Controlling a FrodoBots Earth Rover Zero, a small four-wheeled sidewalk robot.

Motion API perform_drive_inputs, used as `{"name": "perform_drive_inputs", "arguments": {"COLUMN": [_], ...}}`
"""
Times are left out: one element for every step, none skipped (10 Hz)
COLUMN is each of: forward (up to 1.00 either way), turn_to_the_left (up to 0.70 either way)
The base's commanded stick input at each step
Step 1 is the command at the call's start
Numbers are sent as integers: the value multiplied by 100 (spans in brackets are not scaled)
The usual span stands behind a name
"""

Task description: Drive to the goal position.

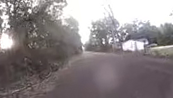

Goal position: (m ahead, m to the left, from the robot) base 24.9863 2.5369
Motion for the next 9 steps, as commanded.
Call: {"name": "perform_drive_inputs", "arguments": {"forward": [70, 70, 70, 70, 70, 70, 70, 70, 70], "turn_to_the_left": [1, 1, 1, 2, 4, 5, 4, 3, 4]}}
